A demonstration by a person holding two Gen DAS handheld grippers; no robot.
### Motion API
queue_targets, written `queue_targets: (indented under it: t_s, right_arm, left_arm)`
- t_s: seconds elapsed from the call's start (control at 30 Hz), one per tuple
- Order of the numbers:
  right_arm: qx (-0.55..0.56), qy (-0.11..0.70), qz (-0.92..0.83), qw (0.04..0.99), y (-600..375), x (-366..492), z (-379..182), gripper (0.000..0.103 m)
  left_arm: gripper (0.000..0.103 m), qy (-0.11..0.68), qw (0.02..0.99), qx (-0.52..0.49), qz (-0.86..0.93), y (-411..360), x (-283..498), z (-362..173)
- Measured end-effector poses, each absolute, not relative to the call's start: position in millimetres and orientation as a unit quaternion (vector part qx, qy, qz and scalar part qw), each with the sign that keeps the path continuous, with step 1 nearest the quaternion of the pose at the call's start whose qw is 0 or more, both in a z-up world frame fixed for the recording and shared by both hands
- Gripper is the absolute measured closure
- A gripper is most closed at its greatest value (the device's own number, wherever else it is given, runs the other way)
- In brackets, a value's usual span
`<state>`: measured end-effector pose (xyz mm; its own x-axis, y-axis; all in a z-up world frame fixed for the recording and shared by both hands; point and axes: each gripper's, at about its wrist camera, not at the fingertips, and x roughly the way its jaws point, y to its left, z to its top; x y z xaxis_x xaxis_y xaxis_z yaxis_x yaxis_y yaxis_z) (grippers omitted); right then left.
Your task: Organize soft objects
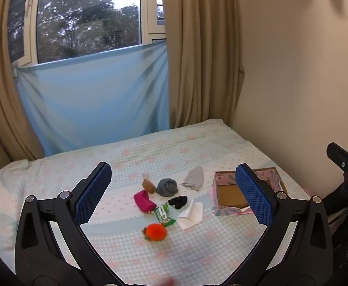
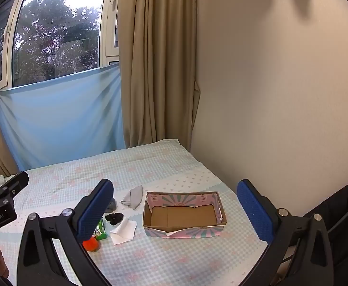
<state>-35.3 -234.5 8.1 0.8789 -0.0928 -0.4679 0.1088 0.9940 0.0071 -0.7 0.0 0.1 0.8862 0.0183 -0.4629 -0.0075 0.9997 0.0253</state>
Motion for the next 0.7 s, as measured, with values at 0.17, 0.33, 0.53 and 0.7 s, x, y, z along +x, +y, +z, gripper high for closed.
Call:
queue_targets:
  t_s: [0.17,0.33,0.53,0.7]
  right_arm:
    - [0.018,0.241,-0.05,0.969,-232.9,-36.0,8.0,0.0]
    - [0.032,0.241,-0.041,0.969,-239.1,-33.7,7.1,0.0]
    - [0.032,0.241,-0.038,0.969,-235.3,-34.5,9.4,0.0]
    - [0.03,0.241,-0.036,0.969,-236.2,-33.0,9.3,0.0]
  left_arm:
    - [0.001,0.254,0.967,0.022,0.017,-4.9,5.1,0.7]
    - [0.001,0.251,0.968,0.011,0.02,1.6,3.9,5.5]
    - [0.001,0.252,0.967,0.013,0.019,6.2,8.9,4.4]
    - [0.001,0.252,0.967,0.011,0.016,6.8,10.1,2.7]
